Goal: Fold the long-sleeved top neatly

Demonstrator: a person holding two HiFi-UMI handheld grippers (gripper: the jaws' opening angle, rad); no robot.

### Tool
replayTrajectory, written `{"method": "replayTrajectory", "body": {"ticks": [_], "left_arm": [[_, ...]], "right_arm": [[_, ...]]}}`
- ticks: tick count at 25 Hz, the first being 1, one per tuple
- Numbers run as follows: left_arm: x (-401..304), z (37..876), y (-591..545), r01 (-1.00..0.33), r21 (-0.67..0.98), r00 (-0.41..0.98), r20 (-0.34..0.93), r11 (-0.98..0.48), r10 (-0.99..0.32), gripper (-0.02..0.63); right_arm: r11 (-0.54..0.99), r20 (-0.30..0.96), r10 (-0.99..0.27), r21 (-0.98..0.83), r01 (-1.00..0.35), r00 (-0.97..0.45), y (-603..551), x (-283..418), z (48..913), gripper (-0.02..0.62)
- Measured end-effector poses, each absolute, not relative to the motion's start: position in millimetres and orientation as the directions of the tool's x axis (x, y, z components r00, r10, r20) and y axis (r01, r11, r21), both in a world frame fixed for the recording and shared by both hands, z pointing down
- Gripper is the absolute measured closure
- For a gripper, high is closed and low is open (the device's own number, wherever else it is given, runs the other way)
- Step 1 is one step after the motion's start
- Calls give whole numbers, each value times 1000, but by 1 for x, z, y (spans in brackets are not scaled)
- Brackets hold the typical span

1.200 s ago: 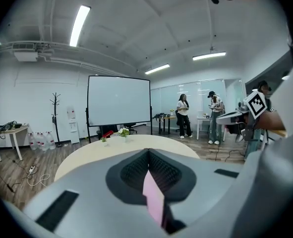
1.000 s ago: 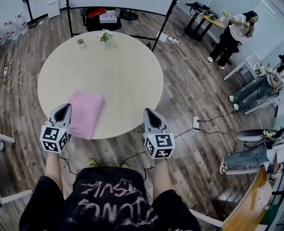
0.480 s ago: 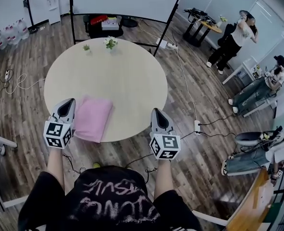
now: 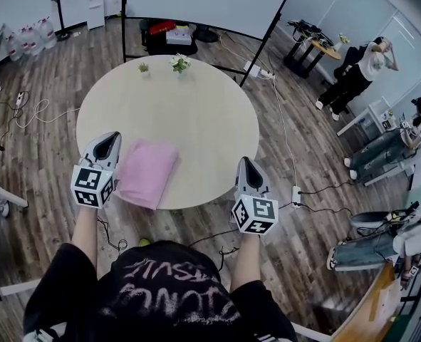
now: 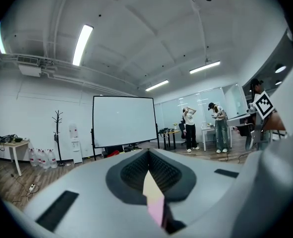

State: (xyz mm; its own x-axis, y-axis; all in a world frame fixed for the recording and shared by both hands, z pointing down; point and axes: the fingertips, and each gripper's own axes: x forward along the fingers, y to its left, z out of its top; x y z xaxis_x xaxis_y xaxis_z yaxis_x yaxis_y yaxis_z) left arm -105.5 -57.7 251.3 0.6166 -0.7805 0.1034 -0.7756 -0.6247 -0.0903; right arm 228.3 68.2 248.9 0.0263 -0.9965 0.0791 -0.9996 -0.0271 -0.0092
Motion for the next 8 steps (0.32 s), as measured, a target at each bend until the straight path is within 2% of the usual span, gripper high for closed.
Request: {"method": "replayTrajectory", "body": {"ticks": [8], "left_arm": [[-114, 243, -71, -792, -90, 597, 93, -604, -797, 594]], "right_arm": [[-36, 82, -996, -10, -999, 36, 58, 230, 249, 592]]}}
